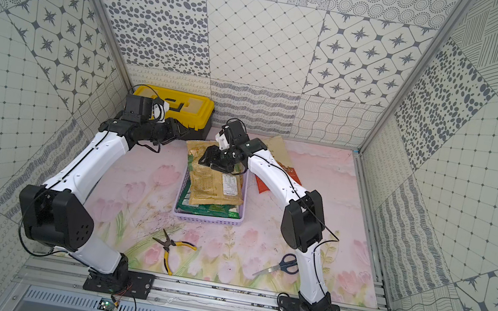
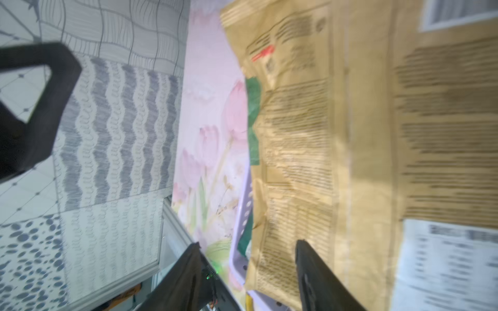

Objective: Put the potato chips into the basket
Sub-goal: Place the potato chip in the basket.

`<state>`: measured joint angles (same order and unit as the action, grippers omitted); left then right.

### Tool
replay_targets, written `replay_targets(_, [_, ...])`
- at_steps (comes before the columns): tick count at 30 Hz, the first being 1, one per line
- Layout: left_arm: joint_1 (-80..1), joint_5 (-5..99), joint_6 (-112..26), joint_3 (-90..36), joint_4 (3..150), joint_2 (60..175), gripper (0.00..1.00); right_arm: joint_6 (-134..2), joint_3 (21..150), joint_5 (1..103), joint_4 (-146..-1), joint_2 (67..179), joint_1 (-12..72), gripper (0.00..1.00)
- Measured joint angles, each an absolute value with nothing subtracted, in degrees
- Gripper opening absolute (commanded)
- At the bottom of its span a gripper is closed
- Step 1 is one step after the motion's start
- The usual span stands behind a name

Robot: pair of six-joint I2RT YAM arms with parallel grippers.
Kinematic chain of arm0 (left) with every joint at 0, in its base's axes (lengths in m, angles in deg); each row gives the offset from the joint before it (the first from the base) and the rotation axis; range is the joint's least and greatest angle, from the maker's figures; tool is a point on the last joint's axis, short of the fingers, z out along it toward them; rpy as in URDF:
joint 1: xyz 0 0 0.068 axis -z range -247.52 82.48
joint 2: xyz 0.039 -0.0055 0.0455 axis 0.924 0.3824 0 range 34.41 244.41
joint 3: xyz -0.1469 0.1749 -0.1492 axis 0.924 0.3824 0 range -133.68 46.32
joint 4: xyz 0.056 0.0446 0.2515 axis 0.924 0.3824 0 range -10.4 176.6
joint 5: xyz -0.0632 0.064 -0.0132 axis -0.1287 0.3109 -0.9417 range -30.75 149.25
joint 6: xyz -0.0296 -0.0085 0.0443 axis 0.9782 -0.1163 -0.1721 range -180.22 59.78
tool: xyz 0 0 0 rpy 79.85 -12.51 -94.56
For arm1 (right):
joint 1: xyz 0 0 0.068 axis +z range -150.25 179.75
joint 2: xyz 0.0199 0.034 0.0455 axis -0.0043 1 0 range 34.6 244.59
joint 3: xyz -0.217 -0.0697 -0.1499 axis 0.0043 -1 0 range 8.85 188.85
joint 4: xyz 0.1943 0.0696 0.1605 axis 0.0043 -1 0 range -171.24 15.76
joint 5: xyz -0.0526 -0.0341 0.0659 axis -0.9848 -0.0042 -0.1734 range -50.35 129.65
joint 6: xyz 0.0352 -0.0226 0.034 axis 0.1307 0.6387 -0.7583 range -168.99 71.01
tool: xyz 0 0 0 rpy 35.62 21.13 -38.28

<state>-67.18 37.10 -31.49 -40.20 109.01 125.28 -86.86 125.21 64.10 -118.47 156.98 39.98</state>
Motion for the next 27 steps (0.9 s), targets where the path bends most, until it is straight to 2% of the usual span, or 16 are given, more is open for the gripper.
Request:
replay_targets(7, [-67.2,37.03,-31.47,-40.18,108.99,125.04,0.44,-85.4,114.85,58.35,-118.42,157.9,40.48,0.6])
replay_targets(12, [-67.29,36.64,-31.18,-40.03,108.79,125.06,0.45,-84.98,109.54,56.38,-116.83,153.68,42.25,0.6])
replay_targets(19, [-67.29,34.89,-29.81,-39.46,108.03,126.59,0.45,-84.65,109.71,55.51,-119.98,152.7,44.24,0.6])
replay_targets(27, [-65.21,34.06,-29.17,-40.49,107.77,134.2,0.45,-84.52,107.63,55.34,-120.3,152.0,45.75,0.57])
